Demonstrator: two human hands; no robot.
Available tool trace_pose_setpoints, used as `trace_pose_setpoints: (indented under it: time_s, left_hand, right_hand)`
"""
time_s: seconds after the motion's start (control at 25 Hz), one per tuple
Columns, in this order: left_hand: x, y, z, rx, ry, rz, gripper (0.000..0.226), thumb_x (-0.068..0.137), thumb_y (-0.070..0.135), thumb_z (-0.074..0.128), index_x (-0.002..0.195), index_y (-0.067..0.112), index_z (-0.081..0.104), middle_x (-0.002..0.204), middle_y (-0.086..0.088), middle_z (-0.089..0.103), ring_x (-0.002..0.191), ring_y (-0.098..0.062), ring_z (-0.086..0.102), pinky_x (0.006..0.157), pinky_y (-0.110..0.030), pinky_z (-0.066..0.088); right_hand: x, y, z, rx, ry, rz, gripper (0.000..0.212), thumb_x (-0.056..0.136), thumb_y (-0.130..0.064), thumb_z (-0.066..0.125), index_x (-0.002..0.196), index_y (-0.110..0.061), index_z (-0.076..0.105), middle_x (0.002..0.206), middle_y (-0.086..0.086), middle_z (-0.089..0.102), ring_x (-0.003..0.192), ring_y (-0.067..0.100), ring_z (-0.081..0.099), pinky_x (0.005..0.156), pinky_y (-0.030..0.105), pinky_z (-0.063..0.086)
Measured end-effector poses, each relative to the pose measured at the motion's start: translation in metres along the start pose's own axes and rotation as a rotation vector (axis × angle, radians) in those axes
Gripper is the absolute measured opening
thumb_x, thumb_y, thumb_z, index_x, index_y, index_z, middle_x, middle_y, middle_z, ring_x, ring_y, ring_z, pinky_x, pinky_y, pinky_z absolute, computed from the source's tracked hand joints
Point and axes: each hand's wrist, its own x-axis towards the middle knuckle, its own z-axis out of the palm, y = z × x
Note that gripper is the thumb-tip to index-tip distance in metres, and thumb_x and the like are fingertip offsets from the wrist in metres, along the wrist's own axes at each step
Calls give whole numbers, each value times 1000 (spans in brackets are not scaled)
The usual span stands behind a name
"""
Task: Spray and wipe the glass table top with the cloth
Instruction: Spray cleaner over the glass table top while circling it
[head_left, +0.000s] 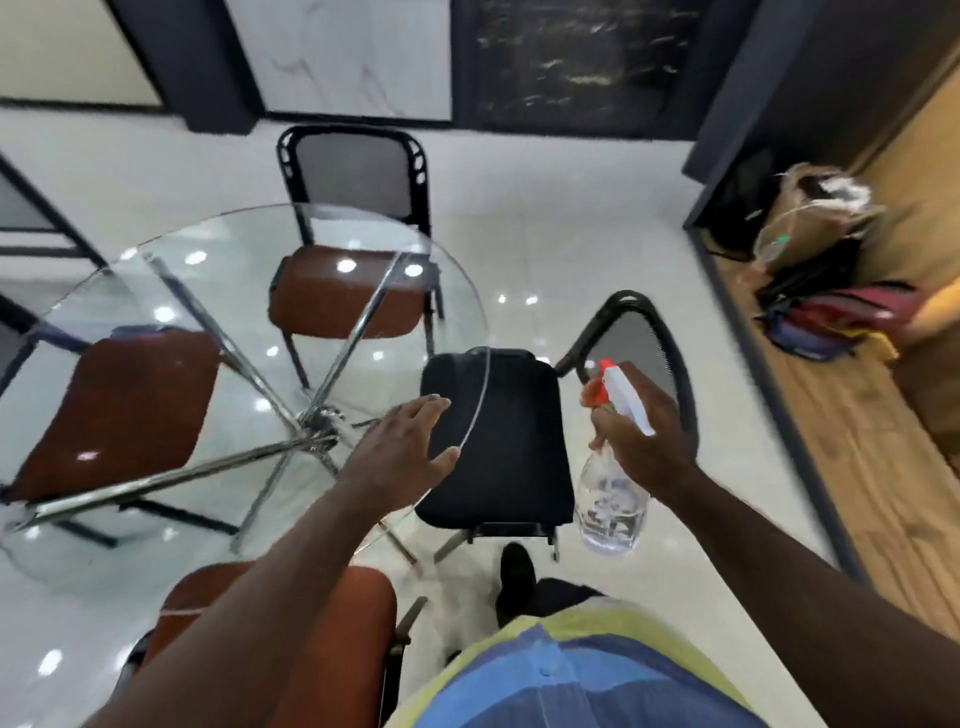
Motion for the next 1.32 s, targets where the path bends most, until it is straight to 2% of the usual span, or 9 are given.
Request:
trace_pose_setpoints:
  time_s: [0.2,0.36,0.52,0.72,0.84,0.92,1.12,1.24,1.32]
  left_hand:
    - [36,75,-16,12,12,182,71,95,54,62,157,31,36,162,8,40,149,-16,38,120,-44,37]
    - [69,151,-26,36,17,328,68,97,55,60,156,36,35,162,12,38,148,-13,37,121,-39,35]
    - [101,239,-11,52,8,442,69,97,52,61,158,35,34,162,12,38,148,-12,36,119,-33,33]
    - [139,371,44,14,-8,524,68,94,50,67,154,38,39,159,18,40,145,-12,37,119,-31,33]
    - [161,440,72,7,6,557,68,93,50,69,153,35,42,159,15,43,145,-14,41,121,-43,35]
    - [178,482,90,-2,3,572,67,95,48,69,154,32,42,159,12,44,145,-15,40,119,-39,35]
    - [228,533,128,0,-35,529,66,95,46,70,155,34,43,159,15,43,146,-11,38,110,-25,27]
    - [280,536,148,-19,-68,460,67,94,48,70,155,35,43,158,15,43,145,-9,38,112,-22,25]
    - [326,534,163,-53,-81,431,67,94,49,69,154,35,44,158,14,44,144,-10,41,114,-23,26]
  right_hand:
    - [-19,-6,-86,-11,165,-25,19,78,-12,61,93,-14,72,86,11,73,65,35,70,60,55,63]
    - [-25,-5,-158,100,324,-58,26,78,-11,61,101,-9,73,102,12,75,86,38,74,69,61,66]
    - [-34,10,-242,222,436,-76,27,82,-7,60,106,1,71,107,10,77,107,33,75,80,52,68]
    - [-46,51,-368,179,516,-91,21,81,-10,65,102,-9,69,86,-9,74,81,12,74,67,30,64]
    - [-50,79,-436,113,559,-72,30,79,-27,72,106,-15,68,91,-8,69,83,17,71,66,36,66]
    - [-48,101,-478,96,567,-53,23,81,-27,71,102,-31,63,93,-9,64,88,18,69,66,29,65]
    - [-8,157,-534,64,569,28,21,84,-30,73,104,-27,66,100,7,67,85,23,71,68,37,68]
    - [36,193,-540,111,494,75,25,94,-6,74,100,-28,64,95,-16,70,85,6,73,64,26,65]
    - [76,212,-539,103,430,85,29,95,-1,72,100,-29,64,98,-6,70,90,11,73,63,27,65]
